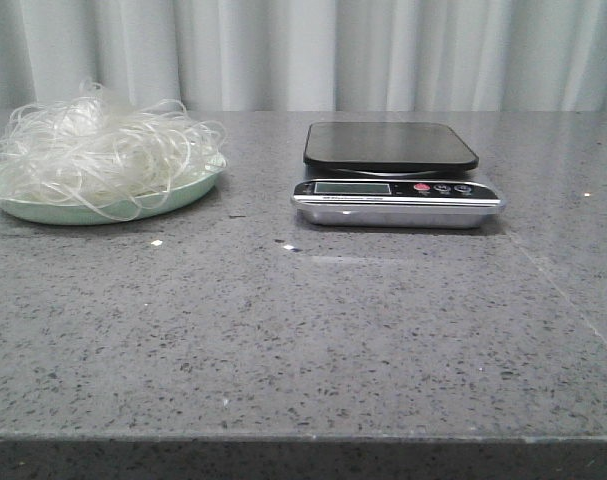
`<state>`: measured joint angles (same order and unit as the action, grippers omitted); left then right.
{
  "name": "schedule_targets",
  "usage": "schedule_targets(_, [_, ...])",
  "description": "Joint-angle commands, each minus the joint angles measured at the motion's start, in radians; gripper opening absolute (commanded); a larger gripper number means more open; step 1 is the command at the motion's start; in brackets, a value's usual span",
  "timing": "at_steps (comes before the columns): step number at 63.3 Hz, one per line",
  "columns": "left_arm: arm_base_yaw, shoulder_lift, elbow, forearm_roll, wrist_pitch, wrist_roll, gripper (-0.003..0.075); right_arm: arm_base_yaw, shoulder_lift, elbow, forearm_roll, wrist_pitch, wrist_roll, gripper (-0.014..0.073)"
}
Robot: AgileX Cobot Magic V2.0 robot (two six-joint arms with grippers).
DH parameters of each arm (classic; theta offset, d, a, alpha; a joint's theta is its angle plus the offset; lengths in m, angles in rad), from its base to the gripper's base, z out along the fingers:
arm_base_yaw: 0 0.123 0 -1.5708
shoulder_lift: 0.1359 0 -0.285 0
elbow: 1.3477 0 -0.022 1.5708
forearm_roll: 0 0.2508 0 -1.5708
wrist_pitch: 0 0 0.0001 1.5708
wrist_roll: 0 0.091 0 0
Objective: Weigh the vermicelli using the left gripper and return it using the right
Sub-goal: 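Release the vermicelli on the plate and raise the right gripper away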
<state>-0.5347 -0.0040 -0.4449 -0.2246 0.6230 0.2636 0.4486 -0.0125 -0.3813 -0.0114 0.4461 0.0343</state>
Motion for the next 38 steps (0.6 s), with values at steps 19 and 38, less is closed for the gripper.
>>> schedule_targets(19, [0.138, -0.022, 0.212, 0.09, -0.505, -0.001, 0.0134, -0.006, 0.014, -0.024, -0.01, -0.076, 0.001, 0.0181])
schedule_targets(38, [0.427, -0.022, 0.43, 0.169, -0.614, -0.188, 0.0134, -0.006, 0.014, -0.024, -0.01, -0.076, 0.001, 0.0181])
